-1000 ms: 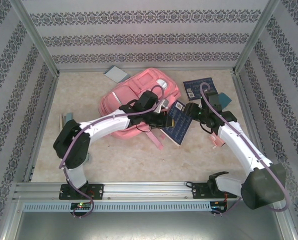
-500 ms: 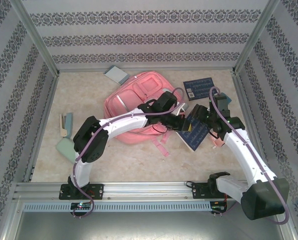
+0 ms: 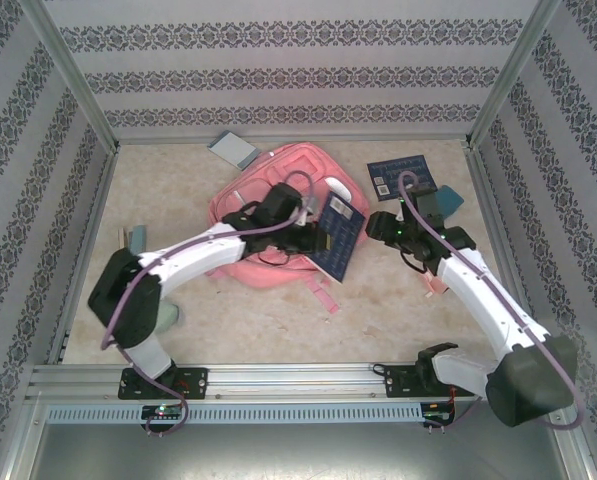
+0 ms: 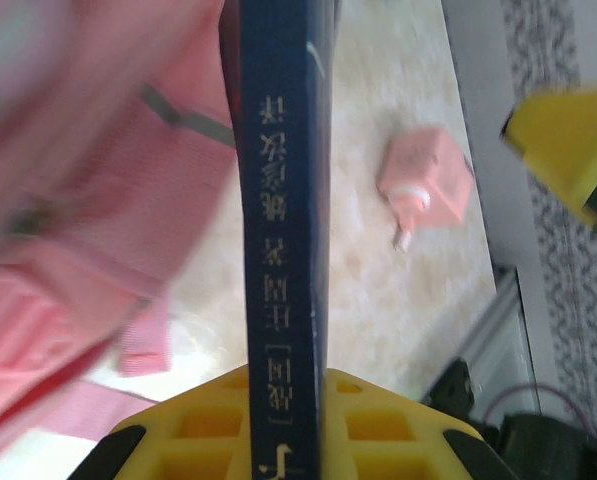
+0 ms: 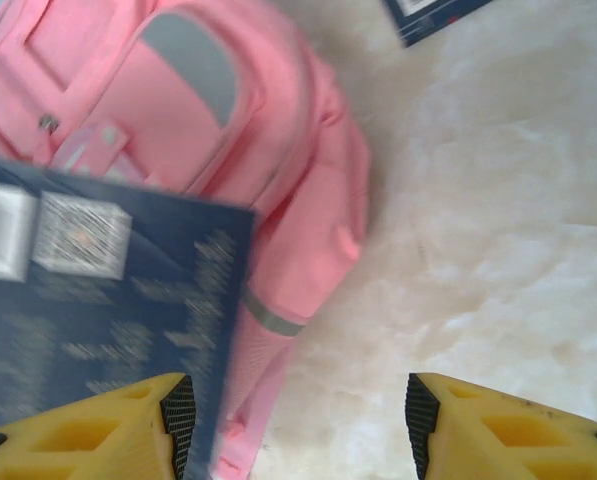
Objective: Pack the student bag
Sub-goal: Open the student bag at the center of the table.
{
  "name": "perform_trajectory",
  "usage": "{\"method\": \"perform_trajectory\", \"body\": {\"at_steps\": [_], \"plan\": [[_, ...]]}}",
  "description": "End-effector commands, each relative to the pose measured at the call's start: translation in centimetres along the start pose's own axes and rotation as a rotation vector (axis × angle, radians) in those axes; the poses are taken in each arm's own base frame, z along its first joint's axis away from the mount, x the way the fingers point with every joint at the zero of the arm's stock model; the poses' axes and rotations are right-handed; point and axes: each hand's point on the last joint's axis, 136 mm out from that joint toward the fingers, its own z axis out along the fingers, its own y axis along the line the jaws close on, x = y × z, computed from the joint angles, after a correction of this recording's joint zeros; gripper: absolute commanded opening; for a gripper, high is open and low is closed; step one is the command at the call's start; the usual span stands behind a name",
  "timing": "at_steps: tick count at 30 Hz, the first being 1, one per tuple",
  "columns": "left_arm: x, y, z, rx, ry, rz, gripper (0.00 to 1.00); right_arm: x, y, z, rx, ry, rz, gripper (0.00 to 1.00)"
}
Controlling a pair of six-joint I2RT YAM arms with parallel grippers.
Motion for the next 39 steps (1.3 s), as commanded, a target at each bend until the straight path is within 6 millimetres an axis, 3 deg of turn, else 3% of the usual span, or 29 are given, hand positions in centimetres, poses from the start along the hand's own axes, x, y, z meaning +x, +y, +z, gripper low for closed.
{"method": "perform_trajectory", "body": {"at_steps": [1, 7, 11, 14, 20, 26, 32, 39], "plan": [[-3.0, 1.9, -4.1, -0.070, -0.183, -0.029, 0.00, -1.1, 3.5, 0.3, -0.059, -0.025, -0.091, 0.59], [-3.7, 8.0, -11.3, -0.249, -0.377, -0.150, 0.00, 0.4, 8.7, 2.9, -0.113, 0.041, -0.222, 0.57], [-3.1, 11.5, -16.6, -0.408, -0.503, -0.216, 0.00, 2.0, 12.8, 5.0, -0.148, 0.093, -0.327, 0.57], [-2.2, 13.0, -20.0, -0.496, -0.565, -0.240, 0.00, 3.4, 16.1, 6.7, -0.175, 0.132, -0.404, 0.56], [-0.4, 14.2, -24.7, -0.614, -0.645, -0.249, 0.00, 6.2, 21.8, 9.9, -0.227, 0.190, -0.527, 0.52], [1.2, 14.3, -27.0, -0.647, -0.675, -0.248, 0.00, 8.6, 25.5, 13.4, -0.218, 0.222, -0.641, 0.51], [2.6, 14.6, -28.0, -0.653, -0.687, -0.262, 0.00, 9.5, 26.0, 16.6, -0.155, 0.238, -0.702, 0.51], [3.2, 14.7, -28.5, -0.663, -0.689, -0.264, 0.00, 11.4, 26.4, 18.3, -0.126, 0.253, -0.792, 0.51]]}}
